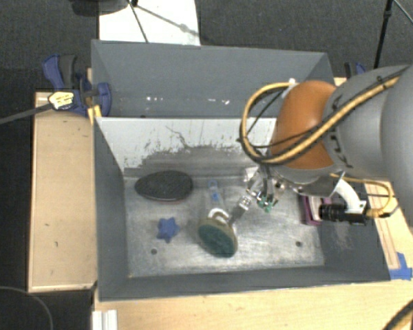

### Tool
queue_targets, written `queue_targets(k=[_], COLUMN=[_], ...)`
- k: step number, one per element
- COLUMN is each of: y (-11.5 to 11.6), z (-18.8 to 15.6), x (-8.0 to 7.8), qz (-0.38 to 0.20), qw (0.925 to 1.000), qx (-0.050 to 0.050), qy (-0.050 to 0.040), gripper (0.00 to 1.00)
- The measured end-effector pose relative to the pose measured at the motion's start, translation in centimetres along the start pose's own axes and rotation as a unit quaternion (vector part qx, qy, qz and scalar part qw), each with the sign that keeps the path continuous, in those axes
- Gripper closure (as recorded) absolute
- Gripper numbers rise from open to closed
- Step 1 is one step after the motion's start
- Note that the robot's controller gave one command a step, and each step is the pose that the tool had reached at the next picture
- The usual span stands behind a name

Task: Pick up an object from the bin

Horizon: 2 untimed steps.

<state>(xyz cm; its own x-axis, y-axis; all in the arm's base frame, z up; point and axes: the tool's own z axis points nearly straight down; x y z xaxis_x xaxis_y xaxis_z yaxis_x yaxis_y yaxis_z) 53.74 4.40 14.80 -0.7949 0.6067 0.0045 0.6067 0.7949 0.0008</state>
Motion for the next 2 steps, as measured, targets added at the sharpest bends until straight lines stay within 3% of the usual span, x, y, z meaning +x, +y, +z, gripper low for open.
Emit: queue_targets(k=[1,2], y=[3.0,2.94], z=[7.64,7.3], x=[8.14,7.85], qz=[-0.003,-0.001], qw=[1.0,1.0], qx=[-0.002,-0.003], qy=[-0.0021,-0.0023], gripper=[0.0,1.0])
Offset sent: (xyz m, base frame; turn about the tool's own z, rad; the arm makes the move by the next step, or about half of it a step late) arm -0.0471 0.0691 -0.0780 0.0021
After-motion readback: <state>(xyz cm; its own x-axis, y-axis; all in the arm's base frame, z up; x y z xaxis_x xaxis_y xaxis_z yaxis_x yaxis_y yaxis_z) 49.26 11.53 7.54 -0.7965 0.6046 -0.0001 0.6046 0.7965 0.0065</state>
